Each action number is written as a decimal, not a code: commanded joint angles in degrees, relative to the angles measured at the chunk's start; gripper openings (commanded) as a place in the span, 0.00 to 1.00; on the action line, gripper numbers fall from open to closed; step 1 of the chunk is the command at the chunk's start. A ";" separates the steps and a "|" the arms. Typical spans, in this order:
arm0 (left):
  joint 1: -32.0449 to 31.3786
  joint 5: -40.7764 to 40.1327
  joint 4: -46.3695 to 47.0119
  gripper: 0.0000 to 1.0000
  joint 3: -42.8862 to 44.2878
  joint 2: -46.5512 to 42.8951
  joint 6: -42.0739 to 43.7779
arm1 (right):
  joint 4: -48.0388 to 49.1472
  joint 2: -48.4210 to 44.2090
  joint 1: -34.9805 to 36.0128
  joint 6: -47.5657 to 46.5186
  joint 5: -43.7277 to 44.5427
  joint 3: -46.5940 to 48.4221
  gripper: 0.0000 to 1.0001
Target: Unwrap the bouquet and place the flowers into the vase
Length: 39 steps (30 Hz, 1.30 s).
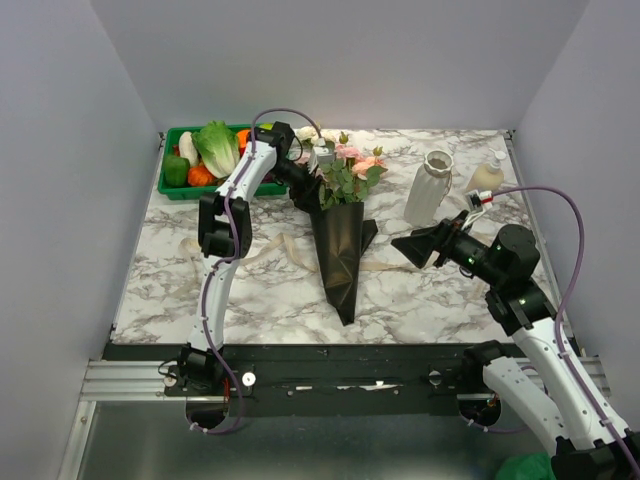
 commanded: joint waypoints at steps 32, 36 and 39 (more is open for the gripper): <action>-0.78 10.00 -10.26 0.00 -4.29 -4.92 6.30 | 3.33 0.39 -0.14 2.58 -2.92 -0.87 0.96; -0.78 11.84 -10.26 0.00 -4.38 -5.71 5.86 | 2.11 0.82 -0.14 1.26 -1.78 -0.96 0.96; -0.86 13.86 -10.26 0.00 -3.24 -5.97 4.37 | -3.06 1.79 -0.14 -1.81 0.85 0.44 0.95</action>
